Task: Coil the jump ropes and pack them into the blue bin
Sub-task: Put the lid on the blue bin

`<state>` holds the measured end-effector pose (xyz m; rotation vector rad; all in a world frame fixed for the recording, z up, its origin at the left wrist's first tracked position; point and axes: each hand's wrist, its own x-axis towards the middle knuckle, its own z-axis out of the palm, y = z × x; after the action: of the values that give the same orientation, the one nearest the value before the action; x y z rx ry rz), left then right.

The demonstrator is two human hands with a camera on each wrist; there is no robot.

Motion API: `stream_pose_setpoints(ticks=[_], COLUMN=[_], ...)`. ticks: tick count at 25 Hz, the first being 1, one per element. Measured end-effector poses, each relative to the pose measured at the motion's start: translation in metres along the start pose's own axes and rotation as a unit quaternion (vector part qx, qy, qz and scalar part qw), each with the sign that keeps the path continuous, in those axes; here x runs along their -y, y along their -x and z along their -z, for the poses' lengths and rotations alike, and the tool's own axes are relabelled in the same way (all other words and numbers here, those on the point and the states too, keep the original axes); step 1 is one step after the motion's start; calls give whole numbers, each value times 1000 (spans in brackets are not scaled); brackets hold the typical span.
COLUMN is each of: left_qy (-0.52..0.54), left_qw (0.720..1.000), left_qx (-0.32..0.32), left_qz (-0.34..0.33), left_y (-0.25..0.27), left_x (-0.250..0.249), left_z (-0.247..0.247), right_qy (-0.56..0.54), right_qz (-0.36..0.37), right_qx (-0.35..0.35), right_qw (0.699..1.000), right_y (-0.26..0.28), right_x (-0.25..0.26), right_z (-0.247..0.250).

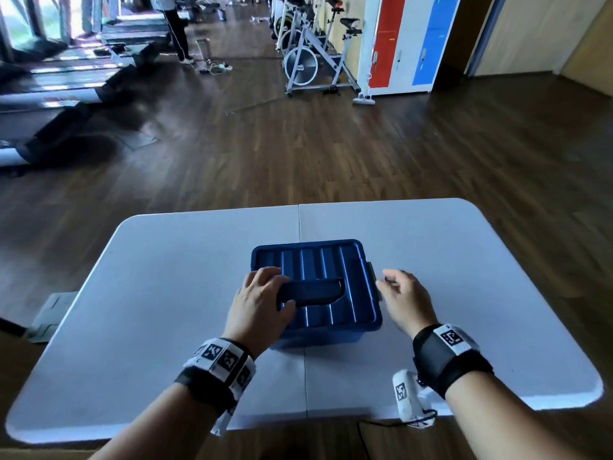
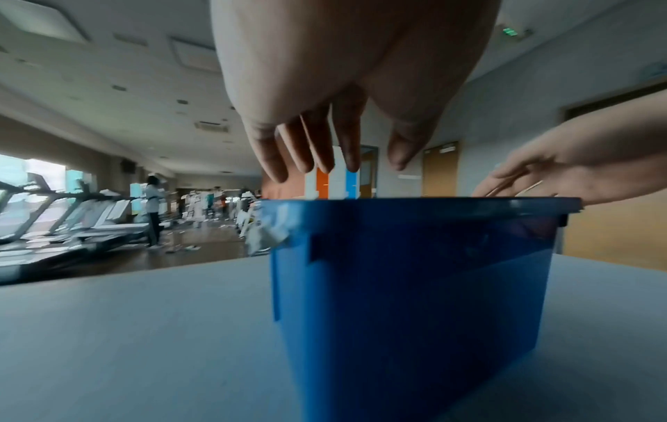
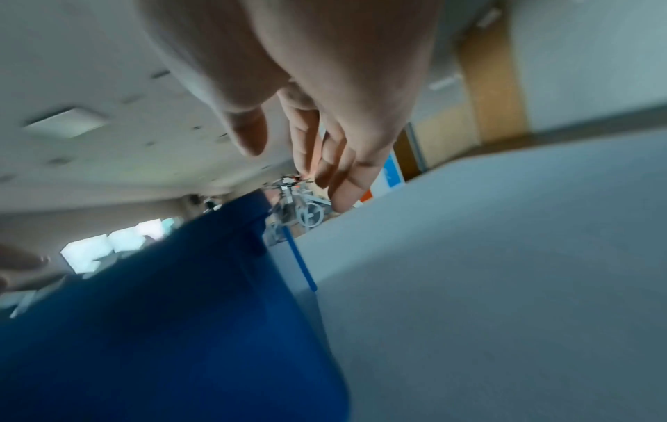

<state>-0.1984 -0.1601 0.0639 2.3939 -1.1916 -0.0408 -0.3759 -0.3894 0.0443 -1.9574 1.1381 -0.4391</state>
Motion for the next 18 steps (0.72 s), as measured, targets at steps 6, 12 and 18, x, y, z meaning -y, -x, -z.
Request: stream_pose_setpoints(ticks=[6,12,18], left_qy=[-101,-134,-115], left_qw=[962,944,946], left_qx=[236,296,302], left_qz=[-89,-60,-30], left_y=[-74,-90,-90], left_x=[-73,-78,-85], left_z=[-22,-36,-34], right_qy=[-298,-355,-368], right_qz=[-259,-213,-210], right_qx=[106,160,157], right_qw=[912,896,892], right_y=[-22,-25,-28], right_x=[-4,-11,-10], right_z=[4,2,-2])
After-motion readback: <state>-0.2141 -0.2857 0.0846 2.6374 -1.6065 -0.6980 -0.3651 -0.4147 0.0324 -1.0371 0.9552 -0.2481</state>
